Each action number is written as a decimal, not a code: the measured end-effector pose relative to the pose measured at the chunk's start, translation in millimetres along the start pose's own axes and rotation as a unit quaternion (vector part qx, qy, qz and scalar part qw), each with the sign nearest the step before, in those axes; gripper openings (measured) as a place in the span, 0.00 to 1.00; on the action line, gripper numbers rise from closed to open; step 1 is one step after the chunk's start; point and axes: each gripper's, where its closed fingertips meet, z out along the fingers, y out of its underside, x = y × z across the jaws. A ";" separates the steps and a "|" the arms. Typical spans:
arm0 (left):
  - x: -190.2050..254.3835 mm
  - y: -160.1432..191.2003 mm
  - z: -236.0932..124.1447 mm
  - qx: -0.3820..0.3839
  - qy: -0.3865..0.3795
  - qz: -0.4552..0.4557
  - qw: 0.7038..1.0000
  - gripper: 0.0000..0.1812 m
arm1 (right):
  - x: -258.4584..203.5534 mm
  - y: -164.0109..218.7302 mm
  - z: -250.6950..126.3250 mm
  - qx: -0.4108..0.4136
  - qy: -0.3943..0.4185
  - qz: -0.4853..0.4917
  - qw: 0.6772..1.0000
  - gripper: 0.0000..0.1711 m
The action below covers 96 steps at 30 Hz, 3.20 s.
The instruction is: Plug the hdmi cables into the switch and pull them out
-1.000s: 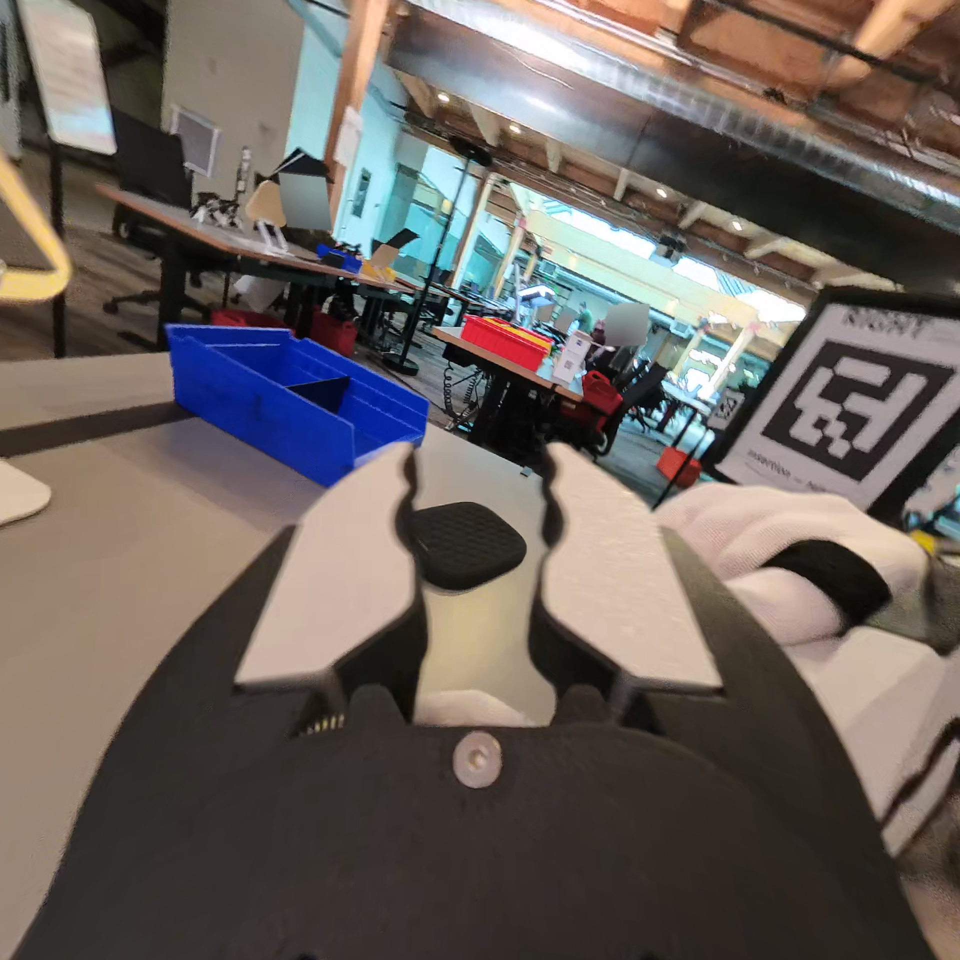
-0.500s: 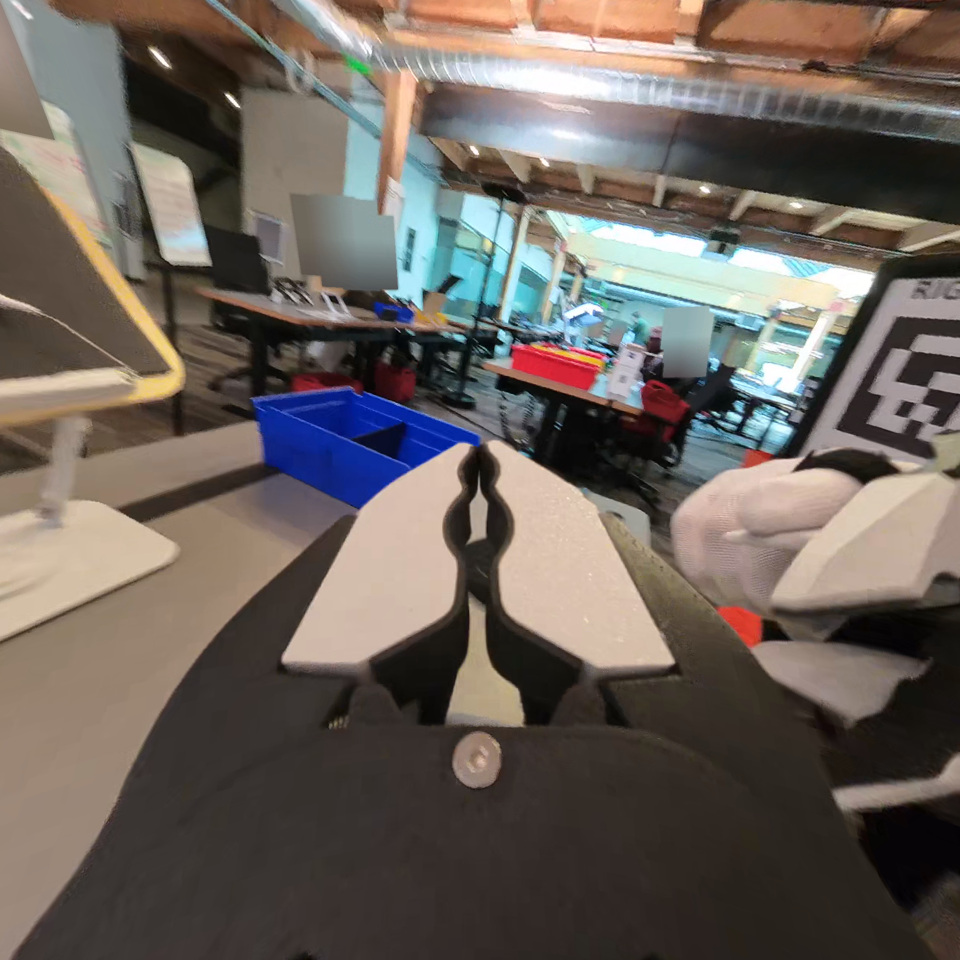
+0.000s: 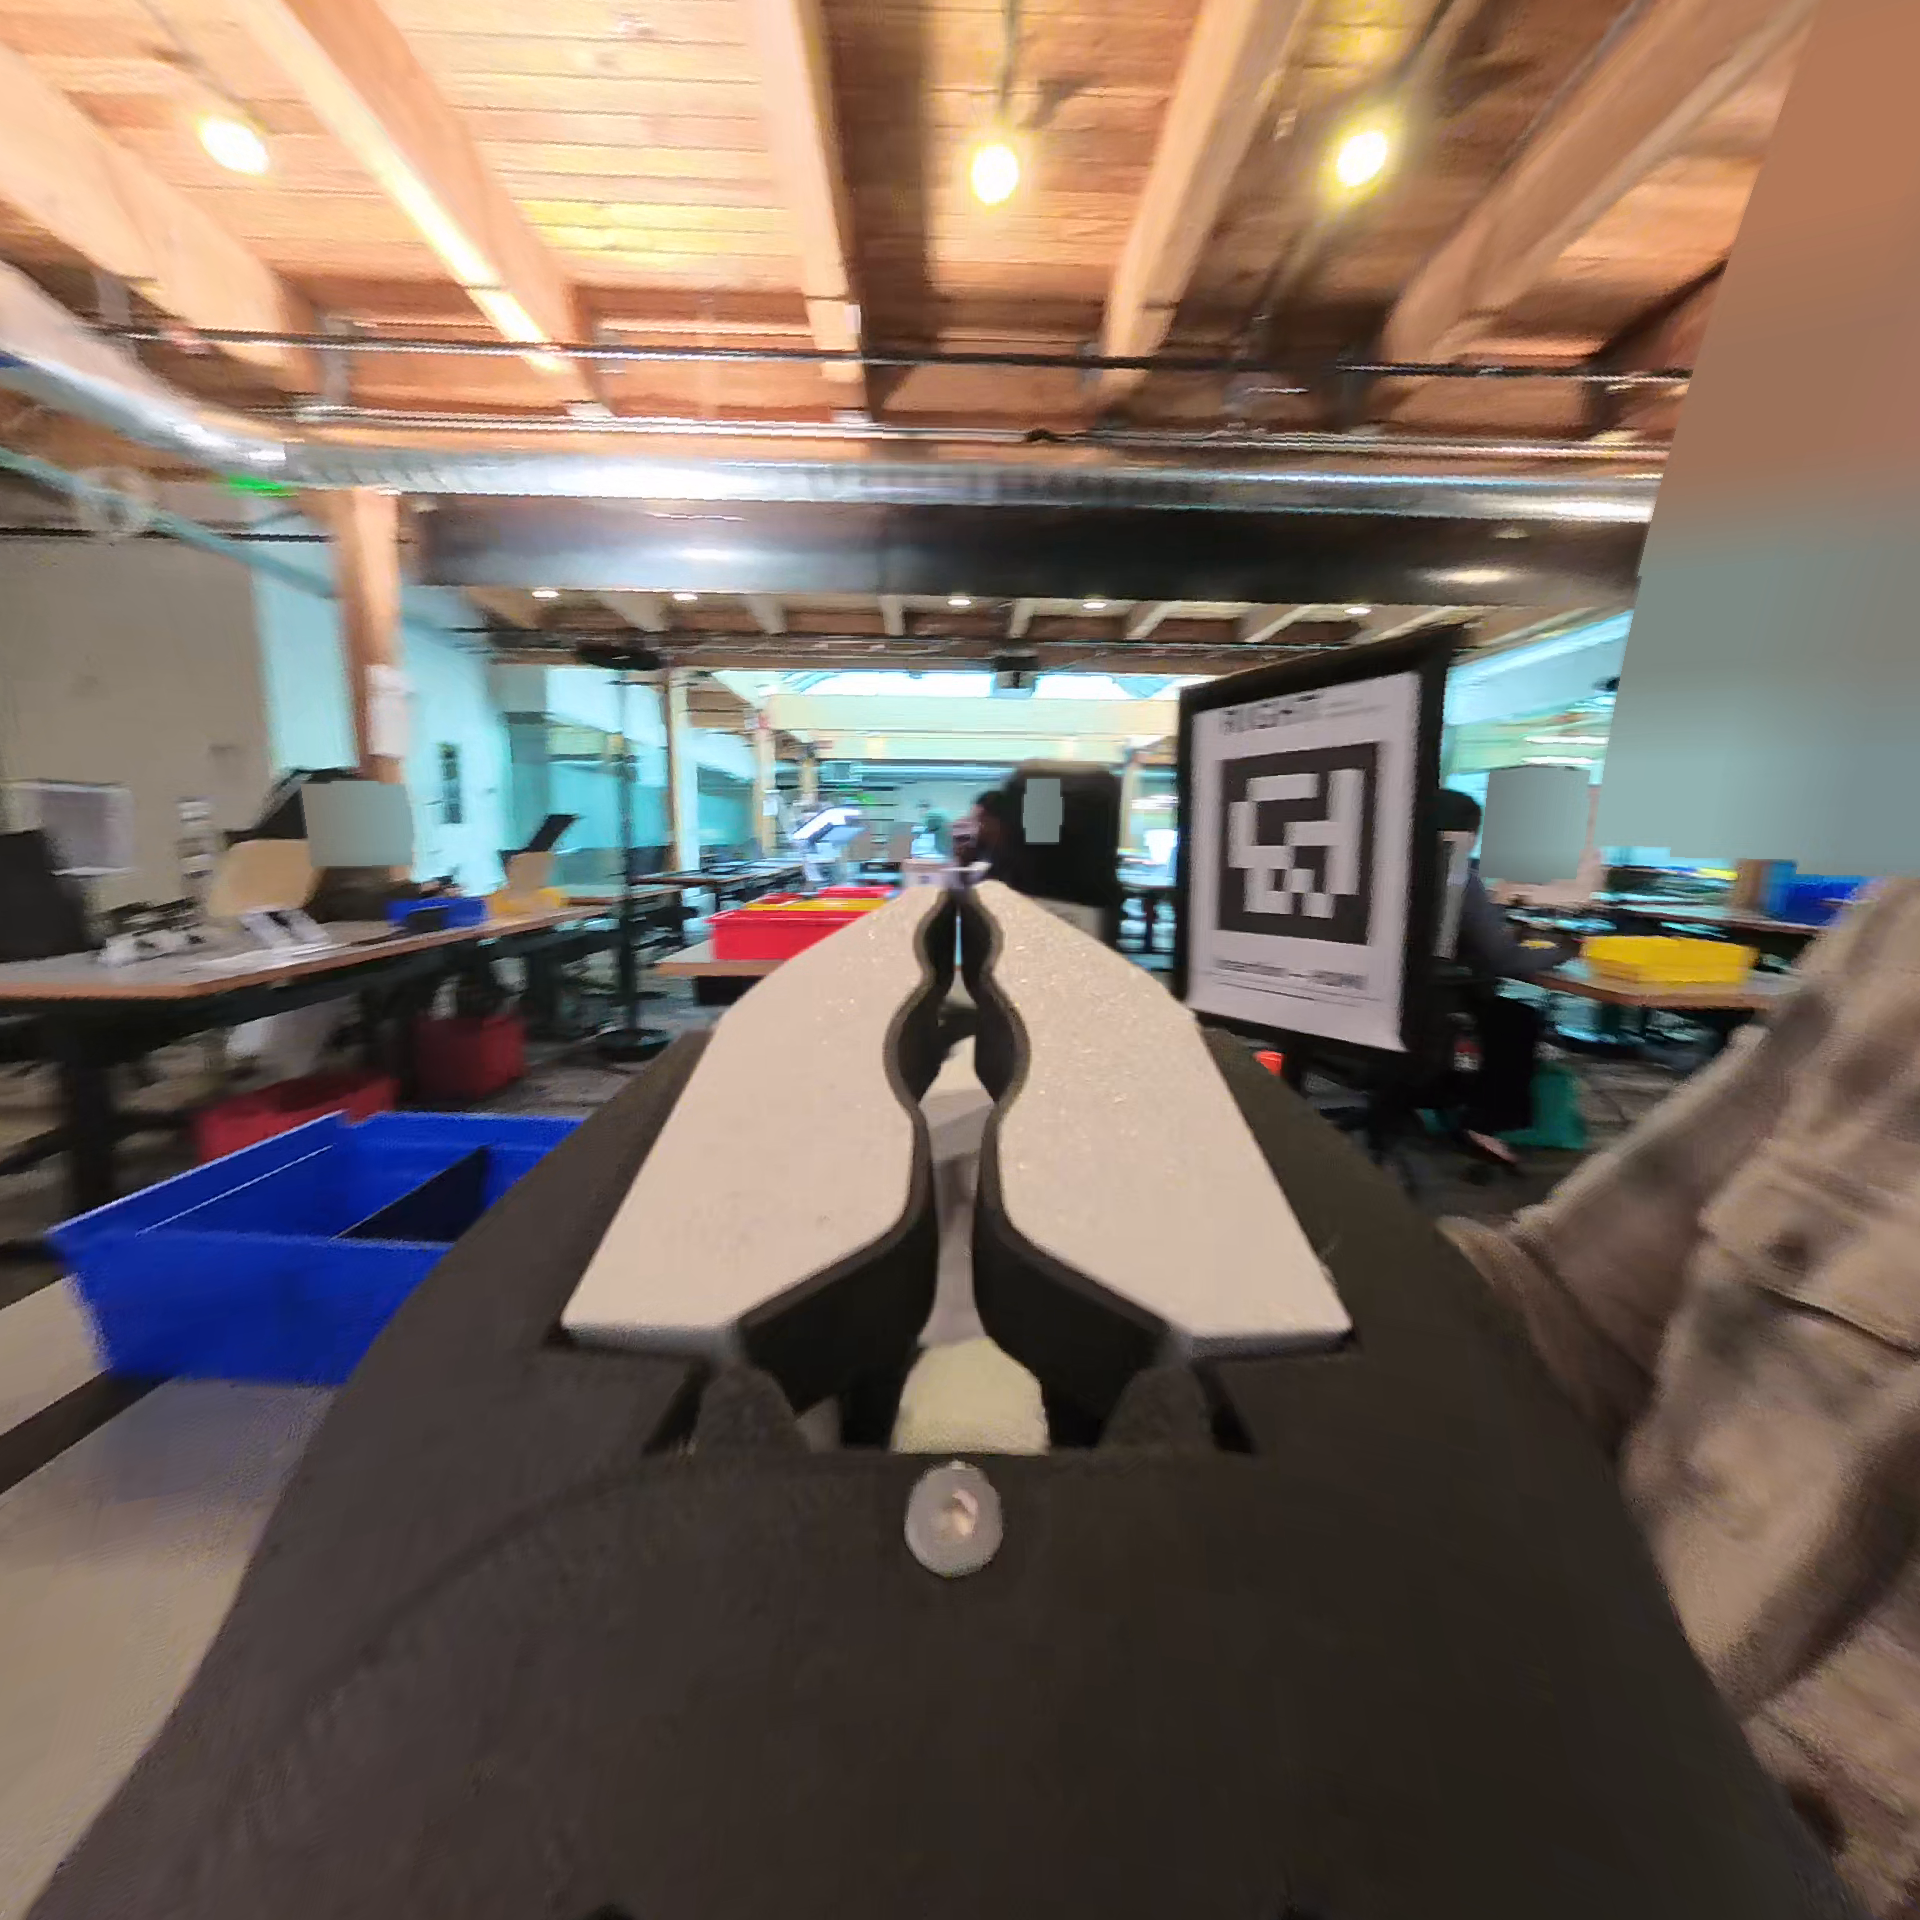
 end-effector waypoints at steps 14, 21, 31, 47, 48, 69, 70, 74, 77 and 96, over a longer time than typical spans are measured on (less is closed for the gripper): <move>90.2 -6.3 4.3 -0.024 0.138 0.037 0.989 0.03 | -94.9 -0.3 33.0 0.003 -0.278 0.128 0.952 0.12; 96.3 -6.5 0.8 -0.029 0.126 0.053 0.990 0.06 | -97.6 -3.8 43.7 -0.028 -0.244 0.066 0.967 0.13; 114.2 0.0 4.7 -0.037 0.150 0.071 0.985 0.07 | -100.3 -10.4 29.3 -0.017 -0.312 0.121 0.942 0.20; 132.3 -2.8 19.4 -0.027 0.213 0.085 0.973 0.08 | -92.7 -14.1 6.7 -0.042 -0.186 0.064 0.980 0.23; 131.3 -5.2 20.8 -0.021 0.211 0.087 0.973 0.08 | -90.0 -16.5 5.6 -0.040 -0.163 0.053 0.984 0.23; 141.8 -22.8 11.6 0.018 0.247 0.095 0.964 0.03 | -83.7 -36.0 8.2 0.026 -0.109 0.091 0.990 0.19; 145.9 -28.5 8.0 0.027 0.254 0.086 0.963 0.05 | -86.9 -38.1 9.2 0.035 -0.129 0.105 0.985 0.19; 162.0 -40.8 -10.1 0.020 0.295 0.057 0.954 0.05 | -104.2 -44.0 11.6 0.057 -0.202 0.096 0.973 0.11; 163.4 -43.2 -14.8 0.014 0.279 0.068 0.958 0.06 | -118.0 -49.6 12.7 0.069 -0.254 0.082 0.961 0.08; 163.2 -49.6 -28.0 -0.013 0.194 0.133 0.972 0.07 | -152.2 -65.3 37.7 0.082 -0.341 0.069 0.934 0.11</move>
